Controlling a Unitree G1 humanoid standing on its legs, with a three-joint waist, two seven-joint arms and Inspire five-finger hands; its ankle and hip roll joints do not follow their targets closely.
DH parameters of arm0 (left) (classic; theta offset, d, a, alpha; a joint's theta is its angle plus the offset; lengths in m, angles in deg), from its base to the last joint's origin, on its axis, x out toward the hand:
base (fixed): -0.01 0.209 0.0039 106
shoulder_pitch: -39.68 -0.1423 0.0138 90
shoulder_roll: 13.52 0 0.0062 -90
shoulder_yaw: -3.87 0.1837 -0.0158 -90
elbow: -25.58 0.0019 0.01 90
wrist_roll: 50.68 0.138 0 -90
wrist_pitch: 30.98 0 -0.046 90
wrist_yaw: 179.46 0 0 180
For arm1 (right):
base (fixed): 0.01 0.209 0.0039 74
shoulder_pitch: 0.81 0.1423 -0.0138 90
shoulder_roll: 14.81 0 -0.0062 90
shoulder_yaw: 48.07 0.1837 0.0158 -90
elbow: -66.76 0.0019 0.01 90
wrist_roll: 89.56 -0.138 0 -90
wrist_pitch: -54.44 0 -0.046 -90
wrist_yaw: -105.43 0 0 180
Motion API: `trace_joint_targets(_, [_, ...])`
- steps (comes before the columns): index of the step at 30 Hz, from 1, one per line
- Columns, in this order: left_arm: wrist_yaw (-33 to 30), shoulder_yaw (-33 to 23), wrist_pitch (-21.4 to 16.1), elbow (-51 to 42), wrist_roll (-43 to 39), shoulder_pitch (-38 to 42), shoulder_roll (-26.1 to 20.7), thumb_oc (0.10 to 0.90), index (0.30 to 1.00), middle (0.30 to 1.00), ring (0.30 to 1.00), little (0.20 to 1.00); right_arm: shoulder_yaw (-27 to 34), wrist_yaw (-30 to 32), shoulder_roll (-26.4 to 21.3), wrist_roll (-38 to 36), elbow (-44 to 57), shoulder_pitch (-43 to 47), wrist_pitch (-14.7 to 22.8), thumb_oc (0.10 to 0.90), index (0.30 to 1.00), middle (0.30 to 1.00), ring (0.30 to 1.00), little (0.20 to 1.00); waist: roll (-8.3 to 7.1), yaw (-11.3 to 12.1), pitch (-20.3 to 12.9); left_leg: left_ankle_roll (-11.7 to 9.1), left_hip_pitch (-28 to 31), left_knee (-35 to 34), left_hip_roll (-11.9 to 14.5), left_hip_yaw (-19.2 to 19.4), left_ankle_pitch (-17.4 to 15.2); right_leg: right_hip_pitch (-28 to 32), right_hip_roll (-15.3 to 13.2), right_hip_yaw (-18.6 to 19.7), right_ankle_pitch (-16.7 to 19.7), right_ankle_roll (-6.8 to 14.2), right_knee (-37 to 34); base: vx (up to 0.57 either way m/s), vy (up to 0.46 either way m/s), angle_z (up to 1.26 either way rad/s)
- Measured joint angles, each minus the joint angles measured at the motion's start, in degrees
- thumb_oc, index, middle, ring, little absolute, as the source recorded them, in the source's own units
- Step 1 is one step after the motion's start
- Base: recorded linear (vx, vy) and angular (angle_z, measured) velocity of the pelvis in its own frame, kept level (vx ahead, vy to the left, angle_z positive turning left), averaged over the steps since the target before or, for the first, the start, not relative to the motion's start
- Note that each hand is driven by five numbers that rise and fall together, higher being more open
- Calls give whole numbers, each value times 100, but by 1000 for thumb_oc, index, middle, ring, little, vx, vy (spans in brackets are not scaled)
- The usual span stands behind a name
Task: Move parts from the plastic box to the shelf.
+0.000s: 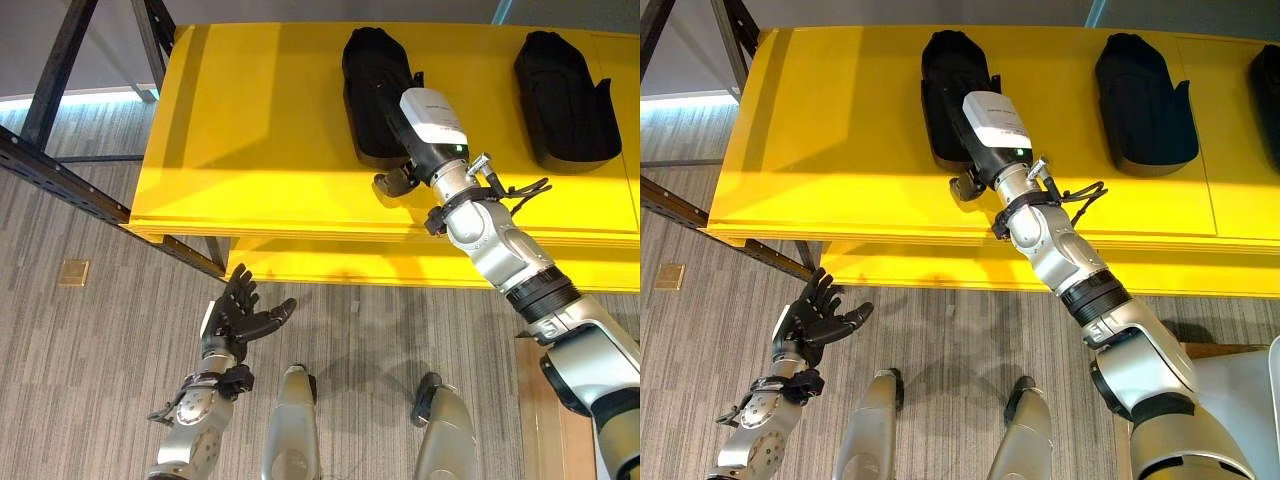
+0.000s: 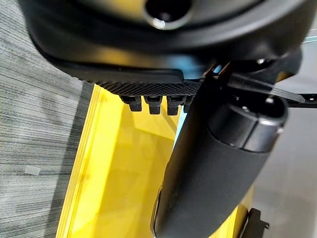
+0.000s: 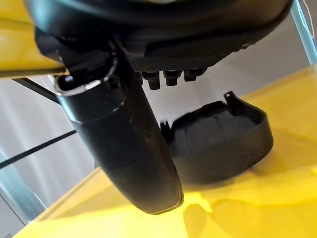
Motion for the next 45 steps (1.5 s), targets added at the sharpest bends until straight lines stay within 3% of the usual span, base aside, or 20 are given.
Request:
trace_joint_targets(9, [-10, 0, 2, 0, 40, 76, 3, 900, 1000, 1000, 1000, 1000, 237, 83, 70, -36, 149, -105, 137, 900, 1000, 1000, 1000, 1000, -5, -23, 3, -9, -23, 7, 4, -5, 4, -31, 5, 9, -4, -2, -14, 0, 0, 0])
trace_joint_targets(15, [-86, 15, 4, 0, 47, 59, 3, 900, 1000, 1000, 1000, 1000, 732, 298, 318, -648, 152, -498, 160, 900, 1000, 1000, 1000, 1000, -7, -28, 5, -12, -27, -2, 8, -3, 6, -39, 13, 13, -5, -6, -21, 0, 0, 0])
trace_joint_targets(24, [-95, 18, 6, 0, 49, 53, 3, 900, 1000, 1000, 1000, 1000, 864, 471, 309, -1142, 456, -527, 171, 900, 1000, 1000, 1000, 1000, -9, -30, 6, -15, -28, -20, 13, -6, 8, -39, 19, 6, -5, -6, -31, 0, 0, 0])
trace_joint_targets(40, [-114, 17, 7, 0, 50, 20, 3, 900, 1000, 1000, 1000, 1000, 902, 555, 315, -1253, 601, -560, 239, 900, 1000, 1000, 1000, 1000, -13, -49, 7, -14, -66, -25, 10, -27, 8, -35, 25, -22, 1, 3, -76, 0, 0, 0])
trace_joint_targets(45, [-125, 18, 12, 0, 116, 11, 3, 900, 1000, 1000, 1000, 1000, 1175, 718, 482, -1471, 669, -809, 266, 900, 1000, 1000, 1000, 1000, -16, -60, 9, -10, -90, -7, 9, -24, 6, -51, 26, -17, 2, 4, -47, 0, 0, 0])
